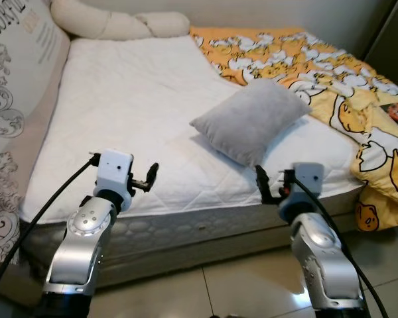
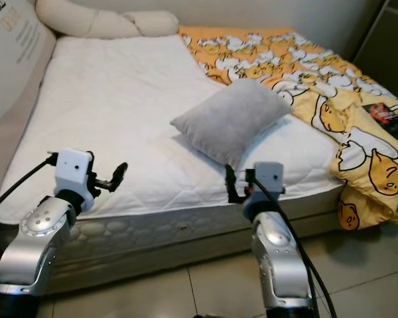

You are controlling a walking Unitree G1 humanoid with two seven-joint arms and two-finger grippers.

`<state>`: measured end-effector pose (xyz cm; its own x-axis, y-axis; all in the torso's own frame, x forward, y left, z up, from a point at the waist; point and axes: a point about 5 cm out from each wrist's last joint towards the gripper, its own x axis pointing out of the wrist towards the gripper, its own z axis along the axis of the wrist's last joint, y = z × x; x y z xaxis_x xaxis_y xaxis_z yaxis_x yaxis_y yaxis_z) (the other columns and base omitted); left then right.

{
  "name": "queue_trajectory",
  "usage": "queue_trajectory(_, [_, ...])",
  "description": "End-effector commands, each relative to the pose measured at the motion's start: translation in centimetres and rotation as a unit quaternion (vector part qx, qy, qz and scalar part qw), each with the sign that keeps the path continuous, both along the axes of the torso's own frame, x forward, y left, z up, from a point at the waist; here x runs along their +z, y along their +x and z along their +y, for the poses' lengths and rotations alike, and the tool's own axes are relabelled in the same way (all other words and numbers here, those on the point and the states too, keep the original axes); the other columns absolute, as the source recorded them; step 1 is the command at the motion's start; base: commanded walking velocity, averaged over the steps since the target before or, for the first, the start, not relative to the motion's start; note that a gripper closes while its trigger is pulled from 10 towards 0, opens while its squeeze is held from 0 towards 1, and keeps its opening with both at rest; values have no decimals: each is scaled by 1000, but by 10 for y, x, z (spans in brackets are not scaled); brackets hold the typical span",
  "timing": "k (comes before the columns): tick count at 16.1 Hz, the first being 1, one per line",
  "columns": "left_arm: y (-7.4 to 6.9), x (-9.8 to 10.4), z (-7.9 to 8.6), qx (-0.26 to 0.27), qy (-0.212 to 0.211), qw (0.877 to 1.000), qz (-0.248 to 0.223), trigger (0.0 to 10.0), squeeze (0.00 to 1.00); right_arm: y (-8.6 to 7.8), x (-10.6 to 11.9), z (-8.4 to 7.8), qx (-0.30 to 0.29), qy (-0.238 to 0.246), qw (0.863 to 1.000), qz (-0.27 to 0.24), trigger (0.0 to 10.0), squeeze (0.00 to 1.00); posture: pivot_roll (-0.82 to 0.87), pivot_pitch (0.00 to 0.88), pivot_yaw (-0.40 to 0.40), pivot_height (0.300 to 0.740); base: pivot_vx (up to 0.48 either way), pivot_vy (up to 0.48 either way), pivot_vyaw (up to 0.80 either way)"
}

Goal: Clean up the room

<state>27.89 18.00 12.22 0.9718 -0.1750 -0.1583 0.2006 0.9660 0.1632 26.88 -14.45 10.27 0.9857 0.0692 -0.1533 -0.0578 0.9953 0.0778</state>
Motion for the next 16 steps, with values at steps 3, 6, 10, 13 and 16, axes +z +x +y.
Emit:
queue_trajectory(3, [1,2,-3,-3,1,1000,-8,10000,0,1,3,-3,0,-5,1000,-5,10000,0,57,0,-50,740,0,-440,0])
queue_trajectory(6, [1,1,-4,2,4,1000,-7,10000,0,1,0,-3,0,-11,1000,3,10000,0,57,0,-51,740,0,-145,0])
queue_trajectory(10, [2,1,-4,3,9,1000,-7,10000,0,2,-4,-4,0,-15,1000,9,10000,0,57,0,-51,740,0,0,0])
queue_trajectory(13, [1,2,-4,-9,-3,1000,-13,10000,0,2,-4,-5,-3,-21,1000,8,10000,0,57,0,-51,740,0,0,0])
queue_trajectory(16, [1,3,-4,-9,-8,1000,-12,10000,0,3,-5,-5,-10,-44,999,8,10000,0,57,0,-51,740,246,0,0])
